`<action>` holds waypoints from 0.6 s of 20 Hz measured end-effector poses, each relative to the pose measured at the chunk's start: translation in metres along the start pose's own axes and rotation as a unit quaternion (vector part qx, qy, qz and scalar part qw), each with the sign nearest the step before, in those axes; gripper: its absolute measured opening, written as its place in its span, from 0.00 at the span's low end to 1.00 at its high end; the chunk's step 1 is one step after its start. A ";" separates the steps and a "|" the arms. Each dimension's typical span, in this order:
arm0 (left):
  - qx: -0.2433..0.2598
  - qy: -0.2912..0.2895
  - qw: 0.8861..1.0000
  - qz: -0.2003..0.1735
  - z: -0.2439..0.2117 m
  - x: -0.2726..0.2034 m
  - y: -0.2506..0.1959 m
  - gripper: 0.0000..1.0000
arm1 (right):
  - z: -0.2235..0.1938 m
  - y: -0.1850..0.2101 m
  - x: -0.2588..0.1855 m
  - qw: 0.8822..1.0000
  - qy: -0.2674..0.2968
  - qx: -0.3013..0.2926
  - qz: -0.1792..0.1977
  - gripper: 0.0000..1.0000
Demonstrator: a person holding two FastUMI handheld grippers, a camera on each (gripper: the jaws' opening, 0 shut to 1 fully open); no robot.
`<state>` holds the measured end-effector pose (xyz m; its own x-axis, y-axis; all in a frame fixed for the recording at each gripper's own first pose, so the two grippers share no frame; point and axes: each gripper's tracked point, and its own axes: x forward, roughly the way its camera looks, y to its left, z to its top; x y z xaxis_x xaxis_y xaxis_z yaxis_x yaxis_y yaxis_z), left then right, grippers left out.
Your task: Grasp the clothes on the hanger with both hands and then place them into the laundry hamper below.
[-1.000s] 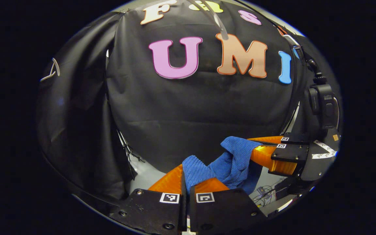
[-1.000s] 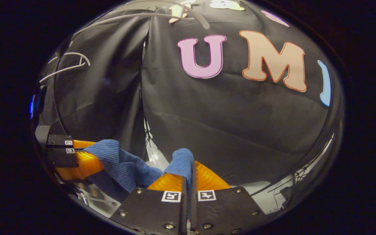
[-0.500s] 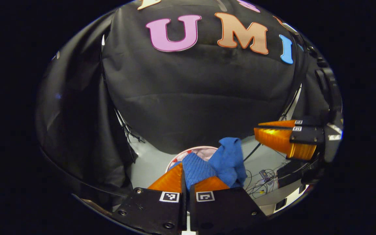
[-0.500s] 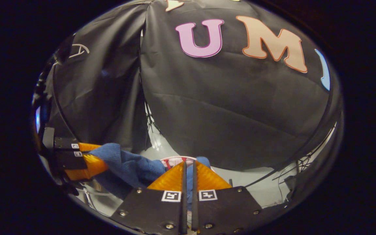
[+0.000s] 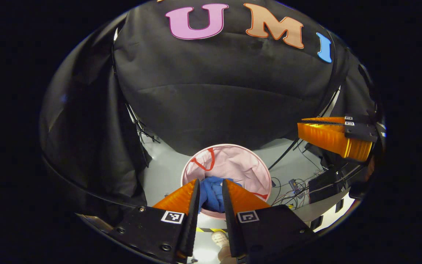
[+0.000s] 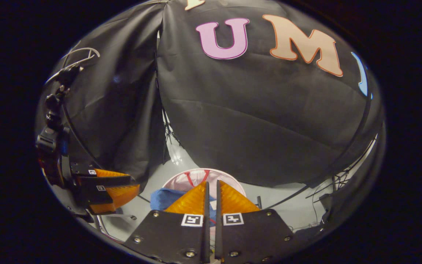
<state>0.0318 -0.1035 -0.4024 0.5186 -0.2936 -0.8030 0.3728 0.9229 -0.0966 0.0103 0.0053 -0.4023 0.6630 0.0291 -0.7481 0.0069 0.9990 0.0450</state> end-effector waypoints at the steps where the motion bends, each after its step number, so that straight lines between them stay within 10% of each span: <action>1: 0.001 -0.003 1.000 0.001 0.001 -0.001 0.000 0.39 | -0.002 -0.001 -0.001 1.000 -0.001 0.001 -0.001 0.06; 12: 0.012 -0.074 0.997 0.001 0.054 -0.035 -0.010 0.39 | 0.027 -0.009 -0.027 0.999 -0.039 -0.003 -0.011 0.06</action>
<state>0.0514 -0.1156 -0.3412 0.6267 -0.3266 -0.7075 0.3884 0.9180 -0.0797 0.0127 -0.0054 -0.3648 0.7194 0.0055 -0.6946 0.0166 0.9995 0.0251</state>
